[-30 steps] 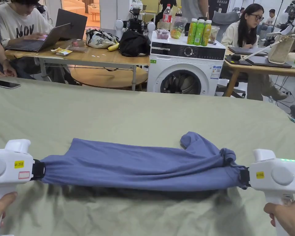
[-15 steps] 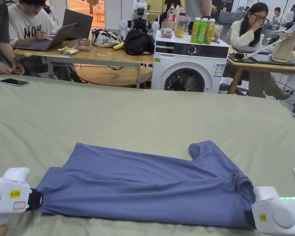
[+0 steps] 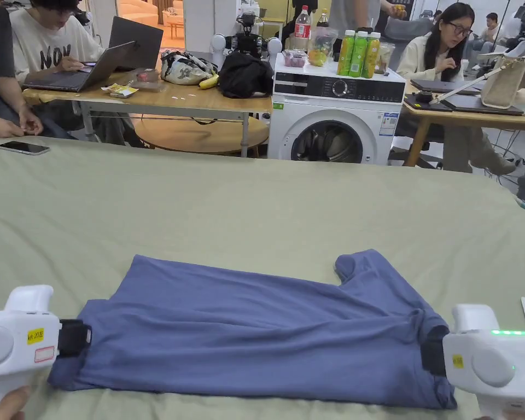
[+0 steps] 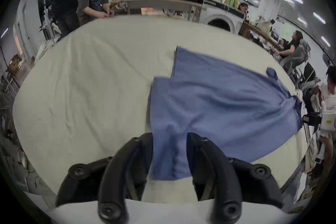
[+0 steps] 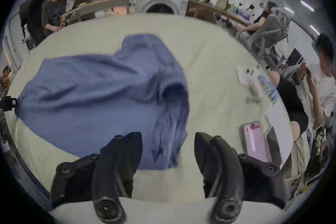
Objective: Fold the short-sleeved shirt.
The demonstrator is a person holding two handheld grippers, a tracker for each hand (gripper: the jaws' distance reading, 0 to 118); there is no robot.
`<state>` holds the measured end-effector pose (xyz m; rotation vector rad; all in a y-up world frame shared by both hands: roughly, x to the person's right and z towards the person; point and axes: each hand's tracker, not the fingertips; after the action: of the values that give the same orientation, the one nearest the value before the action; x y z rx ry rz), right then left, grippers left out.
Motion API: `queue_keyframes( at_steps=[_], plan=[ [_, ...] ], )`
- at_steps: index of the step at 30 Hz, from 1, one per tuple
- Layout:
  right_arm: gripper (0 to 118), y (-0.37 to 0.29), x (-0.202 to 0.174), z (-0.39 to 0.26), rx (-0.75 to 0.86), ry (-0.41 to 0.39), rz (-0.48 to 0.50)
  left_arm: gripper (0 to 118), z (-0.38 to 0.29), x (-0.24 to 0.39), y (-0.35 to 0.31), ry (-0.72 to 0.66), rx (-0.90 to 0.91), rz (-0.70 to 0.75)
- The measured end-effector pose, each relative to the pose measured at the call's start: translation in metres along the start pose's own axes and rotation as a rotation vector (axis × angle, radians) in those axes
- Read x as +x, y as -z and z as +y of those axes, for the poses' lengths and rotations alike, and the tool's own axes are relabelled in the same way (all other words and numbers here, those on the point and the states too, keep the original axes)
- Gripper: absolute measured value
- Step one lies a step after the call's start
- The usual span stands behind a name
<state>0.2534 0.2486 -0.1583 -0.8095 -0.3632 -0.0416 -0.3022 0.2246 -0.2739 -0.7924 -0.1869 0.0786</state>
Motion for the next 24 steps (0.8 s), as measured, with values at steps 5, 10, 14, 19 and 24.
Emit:
queue_keyframes(
  at_steps=[5,10,14,19,24],
  plan=[
    [61,-0.013,-0.025,0.014,0.231,0.049,0.017,43,0.012,0.027,-0.018,0.064,0.243,-0.016],
    [6,-0.014,-0.056,0.015,0.412,0.061,0.051,34,0.015,0.057,-0.023,0.164,0.418,0.012],
    [0,-0.016,-0.073,0.017,0.504,0.071,0.060,4,0.024,0.068,-0.019,0.201,0.519,0.050],
    [0,-0.010,-0.085,0.030,0.519,0.054,0.076,0,0.048,0.068,-0.001,0.192,0.484,0.025],
    [0,0.009,-0.089,0.048,0.478,0.051,0.127,0,0.099,0.049,0.050,0.128,0.253,-0.003]
  ],
)
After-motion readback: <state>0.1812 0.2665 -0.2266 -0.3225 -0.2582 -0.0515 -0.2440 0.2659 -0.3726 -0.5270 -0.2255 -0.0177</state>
